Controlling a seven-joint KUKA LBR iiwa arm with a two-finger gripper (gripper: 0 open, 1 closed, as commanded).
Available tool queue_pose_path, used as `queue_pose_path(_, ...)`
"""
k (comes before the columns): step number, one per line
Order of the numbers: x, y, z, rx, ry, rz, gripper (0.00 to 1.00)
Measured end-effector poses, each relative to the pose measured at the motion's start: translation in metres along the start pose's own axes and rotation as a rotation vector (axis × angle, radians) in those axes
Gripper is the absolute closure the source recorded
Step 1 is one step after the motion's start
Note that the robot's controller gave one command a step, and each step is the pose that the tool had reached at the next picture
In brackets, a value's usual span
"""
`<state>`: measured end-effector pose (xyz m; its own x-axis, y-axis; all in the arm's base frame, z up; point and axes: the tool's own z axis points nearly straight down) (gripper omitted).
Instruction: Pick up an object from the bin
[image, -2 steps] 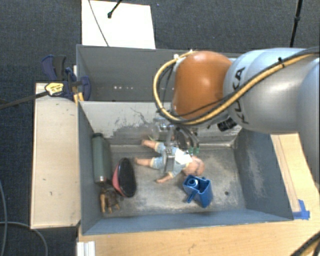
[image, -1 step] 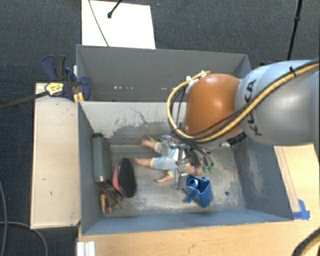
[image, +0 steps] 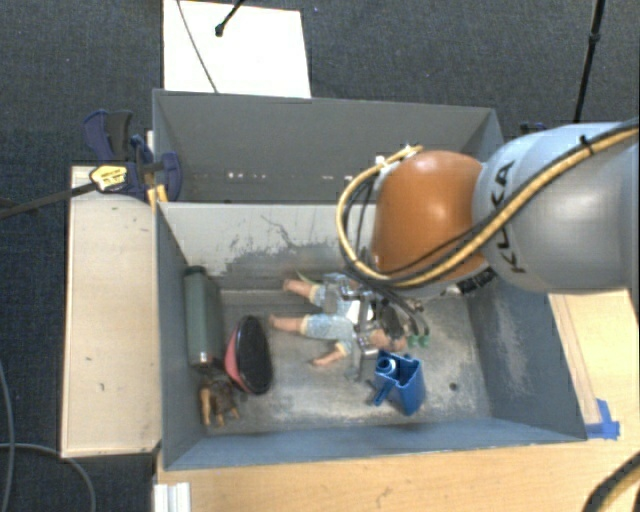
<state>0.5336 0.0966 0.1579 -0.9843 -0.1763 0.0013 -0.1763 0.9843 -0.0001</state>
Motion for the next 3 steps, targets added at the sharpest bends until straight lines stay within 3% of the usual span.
queue_pose_path(1, -0.004, 0.005, 0.017, -0.001, 0.0, -0.017, 0.0)
queue_pose_path(2, -0.022, -0.064, 0.077, -0.003, -0.014, -0.028, 1.0)
queue_pose_path(3, -0.022, -0.064, 0.077, -0.003, -0.014, -0.027, 1.0)
